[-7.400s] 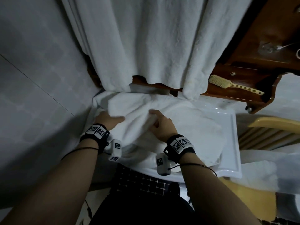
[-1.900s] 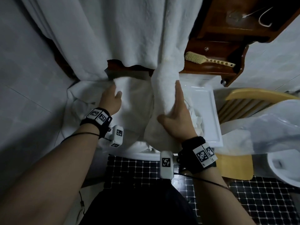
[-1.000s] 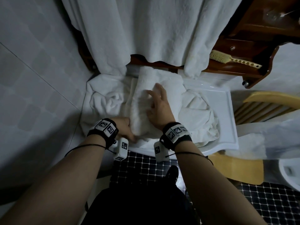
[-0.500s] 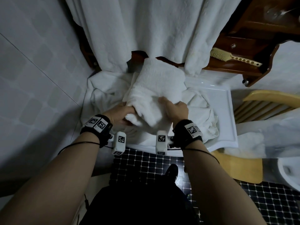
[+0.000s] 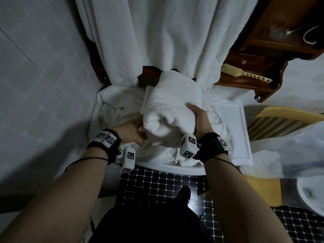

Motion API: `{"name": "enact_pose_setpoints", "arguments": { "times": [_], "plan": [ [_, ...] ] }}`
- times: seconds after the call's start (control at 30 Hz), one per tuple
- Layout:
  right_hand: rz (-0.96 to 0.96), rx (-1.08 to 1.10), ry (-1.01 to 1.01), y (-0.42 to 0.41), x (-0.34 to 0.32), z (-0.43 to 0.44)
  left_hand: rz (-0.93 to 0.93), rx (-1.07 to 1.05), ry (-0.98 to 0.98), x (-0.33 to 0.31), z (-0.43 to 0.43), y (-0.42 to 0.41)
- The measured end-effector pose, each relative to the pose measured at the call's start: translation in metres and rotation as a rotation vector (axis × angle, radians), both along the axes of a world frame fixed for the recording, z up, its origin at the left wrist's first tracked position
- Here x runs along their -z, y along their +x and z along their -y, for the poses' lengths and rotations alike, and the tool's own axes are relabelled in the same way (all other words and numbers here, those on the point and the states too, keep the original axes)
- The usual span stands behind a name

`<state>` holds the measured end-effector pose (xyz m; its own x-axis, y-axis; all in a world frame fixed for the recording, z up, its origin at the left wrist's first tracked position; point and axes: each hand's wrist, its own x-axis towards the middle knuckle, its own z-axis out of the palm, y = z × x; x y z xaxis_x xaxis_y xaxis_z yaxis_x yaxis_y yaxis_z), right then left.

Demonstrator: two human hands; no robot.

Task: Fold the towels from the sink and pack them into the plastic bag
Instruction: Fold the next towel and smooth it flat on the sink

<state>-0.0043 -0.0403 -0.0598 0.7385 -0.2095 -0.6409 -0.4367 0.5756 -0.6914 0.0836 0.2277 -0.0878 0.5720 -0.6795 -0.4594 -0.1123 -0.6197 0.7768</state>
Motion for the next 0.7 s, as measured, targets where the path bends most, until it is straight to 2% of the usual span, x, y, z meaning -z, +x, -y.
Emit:
{"name": "enact_pose_setpoints", "arguments": {
  "times": [0.03,0.1,0.2,0.27,0.37,0.43,0.5,0.53,0.63,0.7],
  "plan": [
    [-0.008,0.03,-0.054,-0.002,0.005,0.003,0.14,-0.035,0.055,0.004,0.004,0.002],
    [-0.064,0.11,-0.284,-0.005,0.017,0.005,0.235,-0.129,-0.017,0.008,0.018,0.001],
    [-0.228,0.082,-0.644,-0.013,0.022,-0.002,0.137,-0.252,-0.093,0.0,0.033,-0.012],
    [-0.264,0.048,-0.892,-0.016,0.02,-0.011,0.064,-0.361,-0.102,0.007,0.032,-0.015],
    [-0.059,0.012,-1.518,-0.012,0.003,-0.028,-0.131,-0.493,-0.141,0.018,0.025,-0.013],
    [0.143,-0.258,-1.773,-0.007,-0.008,-0.044,-0.174,-0.484,-0.194,0.016,0.023,-0.014],
    [0.254,-0.522,-1.788,-0.001,-0.014,-0.066,-0.121,-0.429,-0.22,0.006,0.029,-0.02],
    [0.229,-0.581,-1.752,0.002,-0.016,-0.078,-0.108,-0.418,-0.22,0.007,0.029,-0.021],
    [0.013,-0.56,-1.698,0.011,-0.009,-0.094,-0.116,-0.364,-0.223,0.014,0.026,-0.024],
    [-0.084,-0.546,-1.698,0.016,-0.004,-0.089,-0.102,-0.321,-0.13,0.019,0.02,-0.024]
  ]
}}
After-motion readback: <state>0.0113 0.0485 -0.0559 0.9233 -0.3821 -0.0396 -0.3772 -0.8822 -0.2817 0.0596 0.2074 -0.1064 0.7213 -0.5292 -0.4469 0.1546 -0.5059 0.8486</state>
